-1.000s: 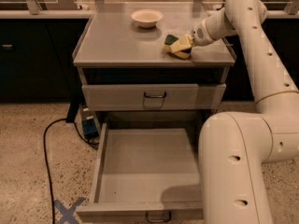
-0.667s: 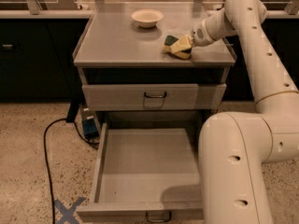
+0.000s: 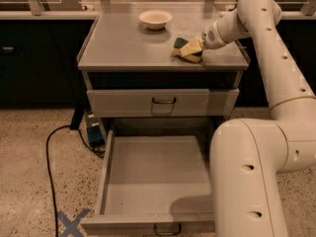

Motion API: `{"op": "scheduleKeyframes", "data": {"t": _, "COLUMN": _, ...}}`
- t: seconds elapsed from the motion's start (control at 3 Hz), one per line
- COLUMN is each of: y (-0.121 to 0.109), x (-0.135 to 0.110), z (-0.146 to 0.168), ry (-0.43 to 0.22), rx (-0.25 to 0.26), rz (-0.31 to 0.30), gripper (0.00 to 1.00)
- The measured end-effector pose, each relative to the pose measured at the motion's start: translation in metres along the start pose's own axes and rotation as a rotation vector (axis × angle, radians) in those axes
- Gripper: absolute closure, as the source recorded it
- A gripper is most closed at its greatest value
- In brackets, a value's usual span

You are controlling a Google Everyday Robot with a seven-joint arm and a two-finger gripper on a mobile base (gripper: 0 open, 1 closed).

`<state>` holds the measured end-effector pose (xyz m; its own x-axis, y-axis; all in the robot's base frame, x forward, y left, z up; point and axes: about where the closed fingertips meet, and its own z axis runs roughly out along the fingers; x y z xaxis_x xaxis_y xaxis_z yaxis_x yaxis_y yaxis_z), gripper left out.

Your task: Pick sponge from middle drawer and place on counter

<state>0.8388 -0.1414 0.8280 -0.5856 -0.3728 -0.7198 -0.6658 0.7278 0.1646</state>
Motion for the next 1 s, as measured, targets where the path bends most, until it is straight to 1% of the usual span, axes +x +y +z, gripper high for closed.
{"op": "scheduleKeyframes", "data": {"t": 0.33, "y": 0.0000, "x": 0.0000, "z": 0.0000, "ry": 0.000, "rx": 0.000, "rz": 0.000, "gripper": 0.13}}
{"op": "scheduleKeyframes", "data": {"t": 0.67, "y": 0.0000, "x": 0.0000, "z": 0.0001, "ry": 0.000, "rx": 0.000, "rz": 0.000, "gripper": 0.00}}
{"op": "scheduleKeyframes", "data": {"t": 1.0, "y": 0.0000, "x": 0.0000, "z": 0.0001, "ry": 0.000, "rx": 0.000, "rz": 0.000, "gripper": 0.00}}
